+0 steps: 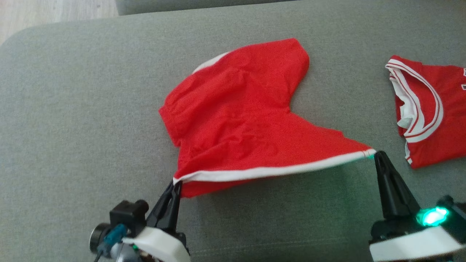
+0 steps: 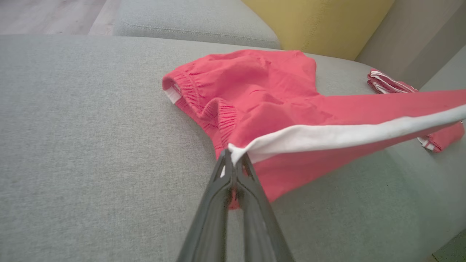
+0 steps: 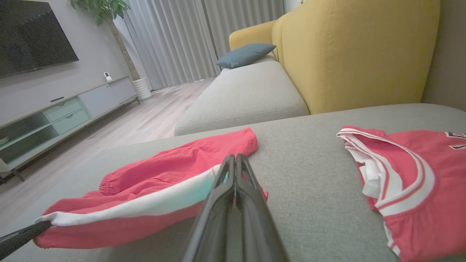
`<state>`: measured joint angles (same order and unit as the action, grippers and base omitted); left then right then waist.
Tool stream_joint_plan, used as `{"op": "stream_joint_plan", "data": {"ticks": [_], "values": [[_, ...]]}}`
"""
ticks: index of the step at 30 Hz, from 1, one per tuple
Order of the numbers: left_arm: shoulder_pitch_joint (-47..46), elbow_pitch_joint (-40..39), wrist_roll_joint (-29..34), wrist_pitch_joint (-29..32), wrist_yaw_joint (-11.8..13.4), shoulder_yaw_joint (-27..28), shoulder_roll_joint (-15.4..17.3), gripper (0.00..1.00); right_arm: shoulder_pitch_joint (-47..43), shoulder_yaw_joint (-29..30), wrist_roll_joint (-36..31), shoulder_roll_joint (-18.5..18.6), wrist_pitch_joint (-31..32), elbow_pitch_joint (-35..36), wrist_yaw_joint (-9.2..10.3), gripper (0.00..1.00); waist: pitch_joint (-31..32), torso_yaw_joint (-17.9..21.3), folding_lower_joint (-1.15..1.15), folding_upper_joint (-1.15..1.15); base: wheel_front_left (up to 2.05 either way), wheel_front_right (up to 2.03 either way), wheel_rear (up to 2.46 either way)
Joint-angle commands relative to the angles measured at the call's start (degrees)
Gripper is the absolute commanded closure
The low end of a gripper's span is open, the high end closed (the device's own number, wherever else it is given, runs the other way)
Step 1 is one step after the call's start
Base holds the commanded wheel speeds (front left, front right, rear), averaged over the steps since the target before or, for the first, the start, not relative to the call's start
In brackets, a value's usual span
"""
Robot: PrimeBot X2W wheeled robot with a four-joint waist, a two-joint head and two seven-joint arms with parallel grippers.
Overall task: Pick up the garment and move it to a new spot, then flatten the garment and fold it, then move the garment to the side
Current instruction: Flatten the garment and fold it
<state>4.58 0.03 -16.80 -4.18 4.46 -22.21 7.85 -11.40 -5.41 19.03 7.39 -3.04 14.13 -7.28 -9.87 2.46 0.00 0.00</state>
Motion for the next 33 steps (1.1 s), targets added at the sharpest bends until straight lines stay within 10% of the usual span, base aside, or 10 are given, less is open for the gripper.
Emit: {"op": "stream_joint_plan", "data": {"ticks": [1,14,33], "values": [[-0.64,-3.69,-0.12,0.65,0.58,1.31,0.96,1.00,0.19,-0.61,-0.57,0.33,0.65,3.34,-0.21,1.00,0.23,-0.01,0.00,0.00,0.00,0.00,0.00],[-1.42,-9.58,-2.07,7.85,-0.31,0.69,2.96,1.00,3.40,1.44,0.62,2.12,4.48,4.25,-0.21,1.00,-0.71,-1.08,0.00,0.00,0.00,0.00,0.00],[-38.06,13.24,-7.23,7.78,-9.12,0.62,-2.56,1.00,47.48,-8.24,8.72,16.36,4.43,-24.27,-0.21,1.00,-17.38,-10.34,0.00,0.00,0.00,0.00,0.00]]}}
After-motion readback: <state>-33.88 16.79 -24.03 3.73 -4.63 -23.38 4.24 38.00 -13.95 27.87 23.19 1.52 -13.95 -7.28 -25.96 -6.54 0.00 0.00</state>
